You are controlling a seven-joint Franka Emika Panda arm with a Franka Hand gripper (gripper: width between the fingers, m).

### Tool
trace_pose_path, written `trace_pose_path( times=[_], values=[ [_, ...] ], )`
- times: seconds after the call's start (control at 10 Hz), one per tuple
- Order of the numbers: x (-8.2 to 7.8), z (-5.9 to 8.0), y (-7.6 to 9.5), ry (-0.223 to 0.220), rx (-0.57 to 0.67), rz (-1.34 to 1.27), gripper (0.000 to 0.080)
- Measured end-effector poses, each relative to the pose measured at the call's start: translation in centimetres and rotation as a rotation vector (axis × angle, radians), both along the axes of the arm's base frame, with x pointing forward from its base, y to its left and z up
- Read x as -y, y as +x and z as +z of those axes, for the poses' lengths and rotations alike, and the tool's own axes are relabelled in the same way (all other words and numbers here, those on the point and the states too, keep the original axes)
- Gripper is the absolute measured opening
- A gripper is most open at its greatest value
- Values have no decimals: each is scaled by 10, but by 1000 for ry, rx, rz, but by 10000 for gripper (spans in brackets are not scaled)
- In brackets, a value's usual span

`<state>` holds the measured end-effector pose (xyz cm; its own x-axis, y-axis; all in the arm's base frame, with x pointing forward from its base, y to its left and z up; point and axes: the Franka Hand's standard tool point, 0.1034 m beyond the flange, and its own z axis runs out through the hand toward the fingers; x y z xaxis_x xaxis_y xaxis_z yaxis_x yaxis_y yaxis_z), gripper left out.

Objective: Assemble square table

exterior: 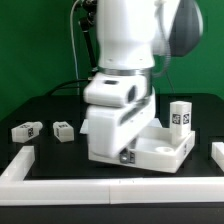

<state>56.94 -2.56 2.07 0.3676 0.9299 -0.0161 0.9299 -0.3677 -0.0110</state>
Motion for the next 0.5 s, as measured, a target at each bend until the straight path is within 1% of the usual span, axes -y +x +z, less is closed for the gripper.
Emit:
trace_pose_path(
  times=[0.1,0.4,0.5],
  values=[
    [5,-2,-4,-8,-7,44,55],
    [10,-2,-3,-32,-16,274,55],
    [0,3,8,-31,5,376,55]
  ],
)
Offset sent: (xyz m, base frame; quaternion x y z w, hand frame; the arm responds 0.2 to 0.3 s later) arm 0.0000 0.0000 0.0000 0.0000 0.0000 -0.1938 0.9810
